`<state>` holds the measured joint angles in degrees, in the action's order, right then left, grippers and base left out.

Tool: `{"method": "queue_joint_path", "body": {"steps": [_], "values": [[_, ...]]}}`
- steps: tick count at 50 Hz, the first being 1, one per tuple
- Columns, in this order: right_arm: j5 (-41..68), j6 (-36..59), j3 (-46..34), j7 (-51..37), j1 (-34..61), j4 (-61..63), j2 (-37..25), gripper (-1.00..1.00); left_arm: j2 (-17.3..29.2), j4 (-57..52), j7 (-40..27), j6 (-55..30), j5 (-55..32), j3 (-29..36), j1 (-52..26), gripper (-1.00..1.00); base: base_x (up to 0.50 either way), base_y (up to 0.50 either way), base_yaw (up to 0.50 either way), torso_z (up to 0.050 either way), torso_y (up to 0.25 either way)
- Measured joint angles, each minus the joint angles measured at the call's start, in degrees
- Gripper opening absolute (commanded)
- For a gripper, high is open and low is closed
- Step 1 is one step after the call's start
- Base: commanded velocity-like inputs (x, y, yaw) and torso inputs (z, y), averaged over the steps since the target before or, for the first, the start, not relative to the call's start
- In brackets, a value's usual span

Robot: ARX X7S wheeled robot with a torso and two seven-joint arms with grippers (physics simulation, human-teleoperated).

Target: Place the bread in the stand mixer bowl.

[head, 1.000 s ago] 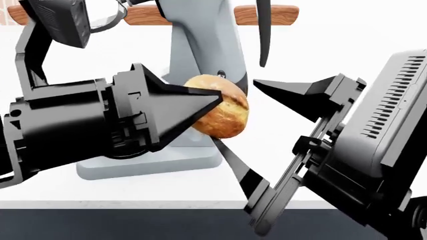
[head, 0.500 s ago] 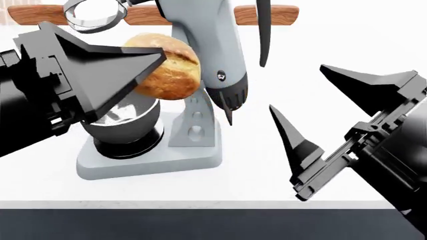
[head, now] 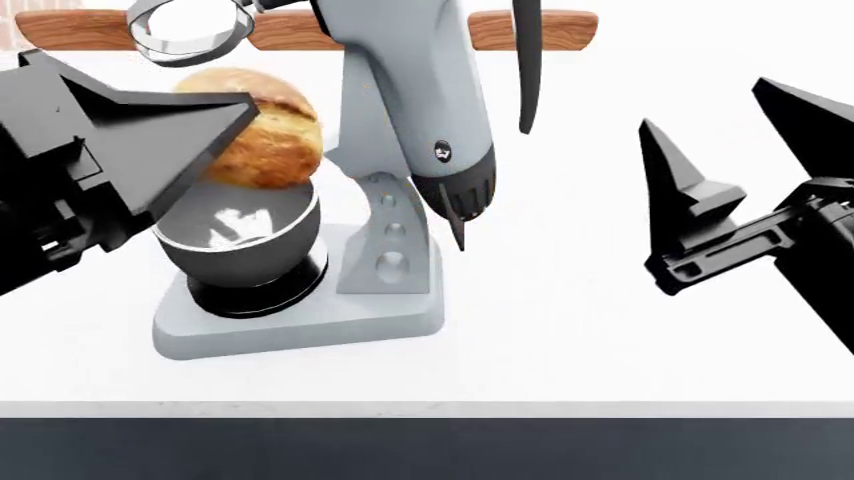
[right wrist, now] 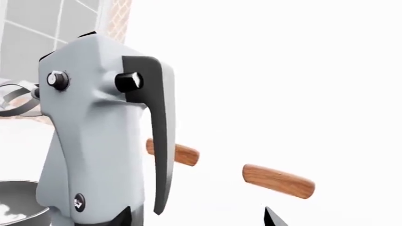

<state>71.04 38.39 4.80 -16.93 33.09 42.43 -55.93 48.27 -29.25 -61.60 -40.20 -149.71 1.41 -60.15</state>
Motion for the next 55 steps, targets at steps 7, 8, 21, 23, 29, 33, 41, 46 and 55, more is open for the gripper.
{"method": "queue_joint_path", "body": {"steps": [7,8,21,23,29,33,41,46,55], "values": [[0.0,-0.2,0.1,-0.3,-0.2,-0.3,0.2,1.00,0.6,1.8,-1.4,-0.3,3.0,1.8,-0.4,-1.00,0.00,0.00,0.00,0.000,0.000],[-0.1,-0.2,0.1,-0.3,-0.2,-0.4,0.2,1.00,0.6,2.2,-1.5,-0.4,3.5,2.0,-0.4,-1.00,0.00,0.00,0.00,0.000,0.000],[-0.8,-0.5,-0.4,-0.1,-0.2,-0.6,0.7,1.00,0.4,7.2,-2.2,-1.5,9.1,5.3,-1.5,-1.00,0.00,0.00,0.00,0.000,0.000],[-1.0,-0.5,-0.5,0.0,-0.2,-0.7,0.8,1.00,0.3,8.0,-2.3,-1.6,9.8,5.9,-1.8,-1.00,0.00,0.00,0.00,0.000,0.000],[-1.4,-0.6,-0.8,0.2,-0.1,-1.0,1.0,1.00,0.0,10.6,-3.1,-1.6,11.7,7.4,-2.7,-1.00,0.00,0.00,0.00,0.000,0.000],[-1.6,-0.7,-1.0,0.3,-0.2,-1.2,1.1,1.00,-0.3,12.6,-3.3,-1.9,13.0,8.7,-3.4,-1.00,0.00,0.00,0.00,0.000,0.000],[-2.0,-0.9,-1.1,0.5,-0.3,-1.5,1.3,1.00,-1.2,16.3,-2.9,-2.5,15.6,10.8,-4.0,-1.00,0.00,0.00,0.00,0.000,0.000],[-2.2,-1.1,-1.2,0.7,-0.5,-1.7,1.5,1.00,-1.7,18.0,-2.2,-3.0,17.1,11.8,-4.1,-1.00,0.00,0.00,0.00,0.000,0.000],[-2.5,-1.3,-1.2,0.8,-0.7,-1.9,1.6,1.00,-2.7,20.5,-0.7,-3.9,19.5,13.3,-4.4,-1.00,0.00,0.00,0.00,0.000,0.000]]}}
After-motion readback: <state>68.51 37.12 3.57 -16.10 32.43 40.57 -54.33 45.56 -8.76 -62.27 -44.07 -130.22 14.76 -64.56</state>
